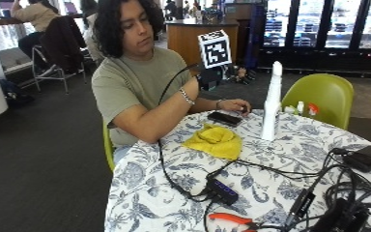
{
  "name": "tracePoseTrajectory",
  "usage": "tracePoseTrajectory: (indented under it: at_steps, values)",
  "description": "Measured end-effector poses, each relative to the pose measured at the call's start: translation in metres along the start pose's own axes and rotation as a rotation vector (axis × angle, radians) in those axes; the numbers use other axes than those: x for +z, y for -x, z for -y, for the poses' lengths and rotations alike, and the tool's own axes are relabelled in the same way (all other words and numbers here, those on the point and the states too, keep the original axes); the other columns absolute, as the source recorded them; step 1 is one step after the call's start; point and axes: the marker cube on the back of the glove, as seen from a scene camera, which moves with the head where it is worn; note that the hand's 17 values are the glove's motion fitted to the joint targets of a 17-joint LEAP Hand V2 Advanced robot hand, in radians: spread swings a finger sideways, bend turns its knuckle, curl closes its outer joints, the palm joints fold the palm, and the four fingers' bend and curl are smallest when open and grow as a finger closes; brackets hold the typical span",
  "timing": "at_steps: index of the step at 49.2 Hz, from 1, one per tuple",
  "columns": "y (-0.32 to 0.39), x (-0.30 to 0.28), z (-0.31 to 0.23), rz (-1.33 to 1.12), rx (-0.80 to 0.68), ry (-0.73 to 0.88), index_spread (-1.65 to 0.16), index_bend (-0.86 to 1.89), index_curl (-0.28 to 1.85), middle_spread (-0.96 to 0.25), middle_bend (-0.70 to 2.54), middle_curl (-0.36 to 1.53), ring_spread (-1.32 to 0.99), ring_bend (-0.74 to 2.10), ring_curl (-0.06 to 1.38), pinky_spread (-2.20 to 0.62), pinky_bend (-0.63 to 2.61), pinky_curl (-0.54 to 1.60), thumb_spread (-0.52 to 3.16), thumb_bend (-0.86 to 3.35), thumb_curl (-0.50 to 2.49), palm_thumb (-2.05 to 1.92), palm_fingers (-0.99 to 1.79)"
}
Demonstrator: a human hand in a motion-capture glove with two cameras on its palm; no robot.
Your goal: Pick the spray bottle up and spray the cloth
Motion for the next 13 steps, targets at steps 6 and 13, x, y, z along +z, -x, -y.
tracePoseTrajectory:
  at_steps: [6,13]
  values:
    - [0.0034,-0.0031,-0.0041,-0.019,-0.006,-0.006,-0.4,0.14,0.28,-0.07,0.19,0.33,-0.11,0.27,0.32,0.2,0.31,0.35,0.93,-0.03,0.38,0.6,0.46]
    - [0.0055,-0.0097,-0.0092,-0.016,-0.028,-0.024,-0.4,0.13,0.26,-0.06,0.19,0.33,-0.1,0.29,0.33,0.19,0.31,0.35,0.93,-0.03,0.37,0.6,0.48]
